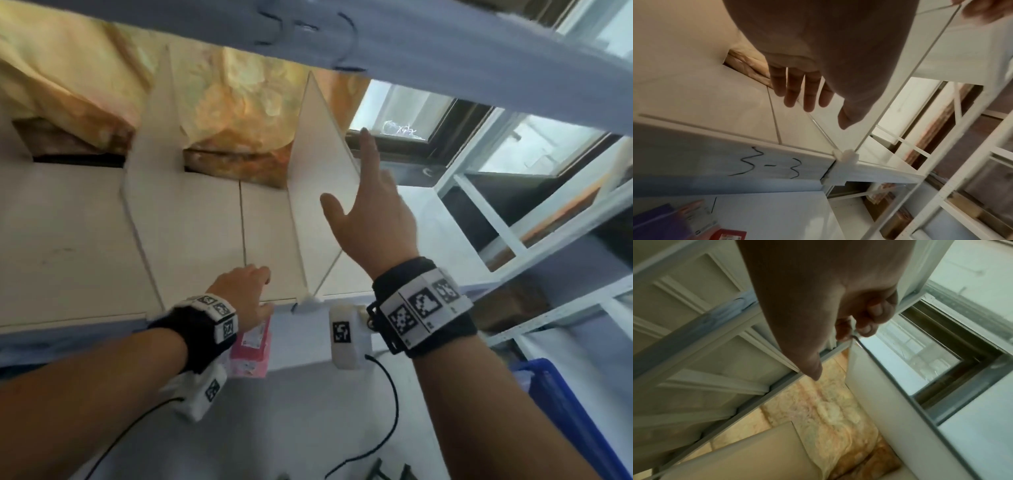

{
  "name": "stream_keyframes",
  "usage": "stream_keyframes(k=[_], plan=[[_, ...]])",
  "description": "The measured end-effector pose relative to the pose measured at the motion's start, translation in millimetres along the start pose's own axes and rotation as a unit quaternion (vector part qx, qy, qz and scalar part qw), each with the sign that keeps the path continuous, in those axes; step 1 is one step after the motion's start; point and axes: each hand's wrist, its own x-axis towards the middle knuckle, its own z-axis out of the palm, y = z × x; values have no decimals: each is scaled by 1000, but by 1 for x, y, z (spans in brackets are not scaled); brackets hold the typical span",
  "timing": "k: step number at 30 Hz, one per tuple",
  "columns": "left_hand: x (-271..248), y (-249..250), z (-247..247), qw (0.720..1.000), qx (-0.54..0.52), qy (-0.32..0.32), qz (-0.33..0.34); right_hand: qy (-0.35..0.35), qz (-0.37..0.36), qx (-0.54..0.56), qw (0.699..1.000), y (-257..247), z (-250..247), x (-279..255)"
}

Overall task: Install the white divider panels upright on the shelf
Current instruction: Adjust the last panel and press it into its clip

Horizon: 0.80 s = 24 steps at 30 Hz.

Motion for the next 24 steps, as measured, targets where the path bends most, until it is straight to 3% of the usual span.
stream_keyframes(k=[7, 11, 13, 16, 24], plan=[[33, 31, 33, 998, -16, -4, -58, 6, -59, 98, 993, 38, 7, 15], [50, 44, 48, 997, 22, -34, -61, -112, -5, 183, 977, 70, 42, 5], [60, 46, 58, 996, 36, -53, -68, -193, 30, 153, 969, 90, 67, -2], [66, 42, 75, 994, 19, -75, -73, -298, 27, 72, 951, 109, 110, -15], [75, 41, 100, 998, 16, 8, -60, -361, 36, 1, 932, 123, 195, -29]])
